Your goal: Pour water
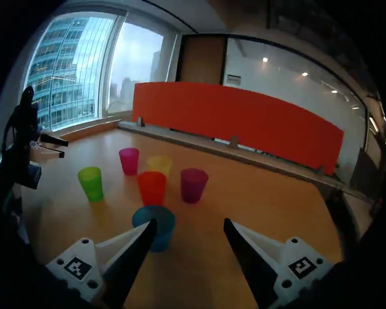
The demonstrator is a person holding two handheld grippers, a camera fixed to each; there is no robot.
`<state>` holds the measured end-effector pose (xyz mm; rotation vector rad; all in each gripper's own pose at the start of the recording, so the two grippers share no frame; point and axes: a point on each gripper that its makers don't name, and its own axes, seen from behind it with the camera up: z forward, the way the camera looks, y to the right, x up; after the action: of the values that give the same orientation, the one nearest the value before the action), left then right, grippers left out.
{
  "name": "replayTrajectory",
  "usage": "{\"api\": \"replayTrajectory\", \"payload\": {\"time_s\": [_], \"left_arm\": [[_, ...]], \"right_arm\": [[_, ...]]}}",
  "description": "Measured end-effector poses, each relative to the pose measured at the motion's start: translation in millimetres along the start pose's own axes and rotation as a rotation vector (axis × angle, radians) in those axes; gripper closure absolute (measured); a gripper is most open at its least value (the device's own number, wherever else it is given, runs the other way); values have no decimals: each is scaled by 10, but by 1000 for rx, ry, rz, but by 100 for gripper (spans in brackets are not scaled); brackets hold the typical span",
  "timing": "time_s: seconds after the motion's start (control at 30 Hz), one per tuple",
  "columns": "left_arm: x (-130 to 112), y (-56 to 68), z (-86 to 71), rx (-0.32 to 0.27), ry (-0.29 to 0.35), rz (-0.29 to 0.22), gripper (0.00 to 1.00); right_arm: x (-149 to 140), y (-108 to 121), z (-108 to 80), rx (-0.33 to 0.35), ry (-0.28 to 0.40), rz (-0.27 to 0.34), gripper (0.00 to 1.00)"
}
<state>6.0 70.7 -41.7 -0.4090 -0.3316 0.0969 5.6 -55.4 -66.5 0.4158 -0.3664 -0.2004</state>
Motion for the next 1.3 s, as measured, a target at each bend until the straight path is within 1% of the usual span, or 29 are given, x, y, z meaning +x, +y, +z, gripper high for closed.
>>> {"api": "replayTrajectory", "payload": {"time_s": [0.4, 0.6, 0.87, 1.07, 1.3], "left_arm": [[159, -140, -5, 71, 77, -60, 3], [266, -240, -28, 130, 121, -58, 2], [448, -355, -85, 209, 198, -70, 2], [594, -436, -157, 277, 257, -73, 2], [762, -472, -242, 321, 324, -80, 3]], "right_arm": [[237, 212, -21, -110, 114, 61, 0], [392, 314, -36, -172, 179, 71, 0], [591, 443, -73, -268, 261, 76, 0], [719, 542, -118, -329, 322, 120, 0], [790, 672, -212, -379, 373, 173, 0]]}}
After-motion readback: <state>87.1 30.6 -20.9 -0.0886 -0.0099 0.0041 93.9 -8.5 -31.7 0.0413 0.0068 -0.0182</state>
